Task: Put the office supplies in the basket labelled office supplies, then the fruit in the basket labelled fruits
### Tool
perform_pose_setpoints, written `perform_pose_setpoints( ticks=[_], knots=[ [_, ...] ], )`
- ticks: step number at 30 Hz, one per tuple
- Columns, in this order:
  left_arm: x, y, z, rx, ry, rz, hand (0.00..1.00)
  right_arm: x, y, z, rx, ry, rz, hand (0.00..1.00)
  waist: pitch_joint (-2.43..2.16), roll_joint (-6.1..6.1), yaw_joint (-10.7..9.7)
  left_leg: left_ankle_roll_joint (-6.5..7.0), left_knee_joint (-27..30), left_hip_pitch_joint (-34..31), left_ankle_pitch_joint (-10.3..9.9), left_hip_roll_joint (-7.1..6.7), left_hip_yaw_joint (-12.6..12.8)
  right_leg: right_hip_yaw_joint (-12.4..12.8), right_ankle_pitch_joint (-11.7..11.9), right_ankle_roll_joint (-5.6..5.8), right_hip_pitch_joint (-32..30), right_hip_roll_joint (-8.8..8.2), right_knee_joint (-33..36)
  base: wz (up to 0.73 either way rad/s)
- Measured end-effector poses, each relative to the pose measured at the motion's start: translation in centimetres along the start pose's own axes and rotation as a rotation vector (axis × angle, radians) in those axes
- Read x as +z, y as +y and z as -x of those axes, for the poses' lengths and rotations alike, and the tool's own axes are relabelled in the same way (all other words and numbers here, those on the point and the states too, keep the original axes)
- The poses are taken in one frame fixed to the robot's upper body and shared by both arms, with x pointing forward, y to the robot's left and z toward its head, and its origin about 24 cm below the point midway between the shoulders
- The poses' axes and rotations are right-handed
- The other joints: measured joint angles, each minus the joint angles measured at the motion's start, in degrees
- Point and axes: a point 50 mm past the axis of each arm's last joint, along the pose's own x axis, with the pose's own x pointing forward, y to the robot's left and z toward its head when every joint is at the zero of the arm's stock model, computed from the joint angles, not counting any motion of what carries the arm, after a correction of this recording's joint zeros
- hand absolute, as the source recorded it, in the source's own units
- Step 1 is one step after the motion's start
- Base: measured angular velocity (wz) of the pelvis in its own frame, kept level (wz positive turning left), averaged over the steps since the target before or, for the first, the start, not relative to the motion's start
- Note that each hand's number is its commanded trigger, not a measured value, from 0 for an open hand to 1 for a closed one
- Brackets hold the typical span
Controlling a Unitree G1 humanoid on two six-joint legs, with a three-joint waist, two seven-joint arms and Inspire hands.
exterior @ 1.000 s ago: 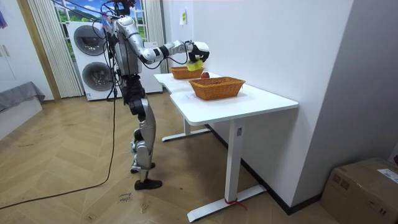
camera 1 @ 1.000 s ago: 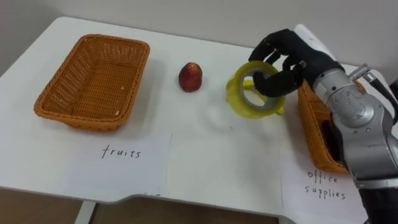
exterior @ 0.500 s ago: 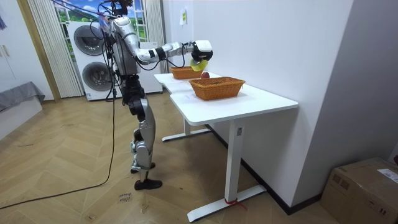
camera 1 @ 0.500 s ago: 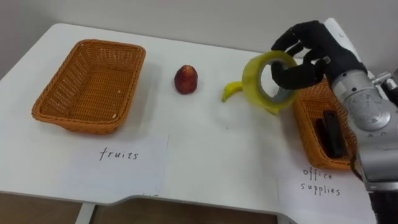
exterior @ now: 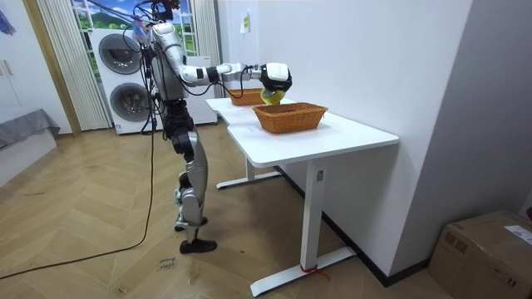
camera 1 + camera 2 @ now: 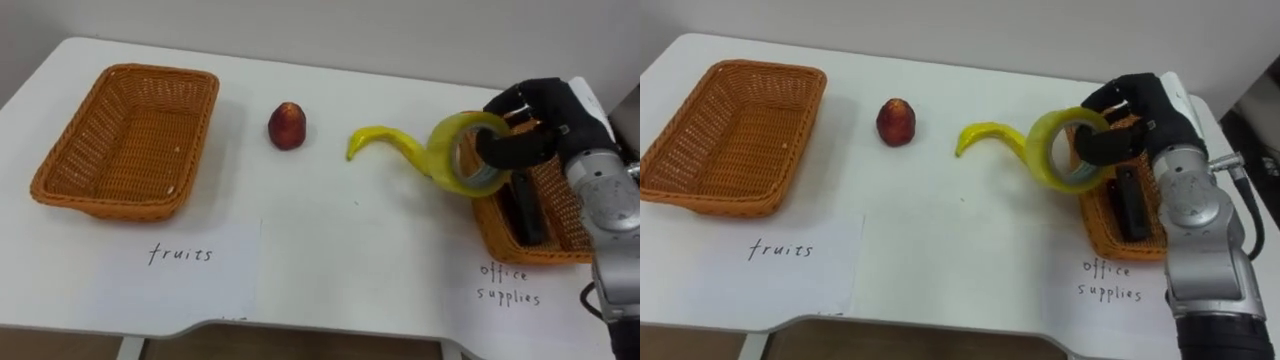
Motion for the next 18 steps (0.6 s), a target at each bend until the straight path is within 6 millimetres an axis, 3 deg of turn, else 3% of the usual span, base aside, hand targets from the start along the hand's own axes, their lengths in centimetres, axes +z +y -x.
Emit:
perform_pose_setpoints(
  ticks=[18],
  knots=[
    [-0.4, 0.4, 0.0, 0.007, 0.013, 0.008, 0.0, -1.2, -0.3, -0.1, -0.051, 0.026, -0.036, 1.0, -0.09, -0.44, -0.51, -0.02, -0.1, 0.33, -0.01, 0.09, 0.19, 0.95, 0.0, 0.0, 0.12, 0.37, -0.19, 0.0]
  ],
)
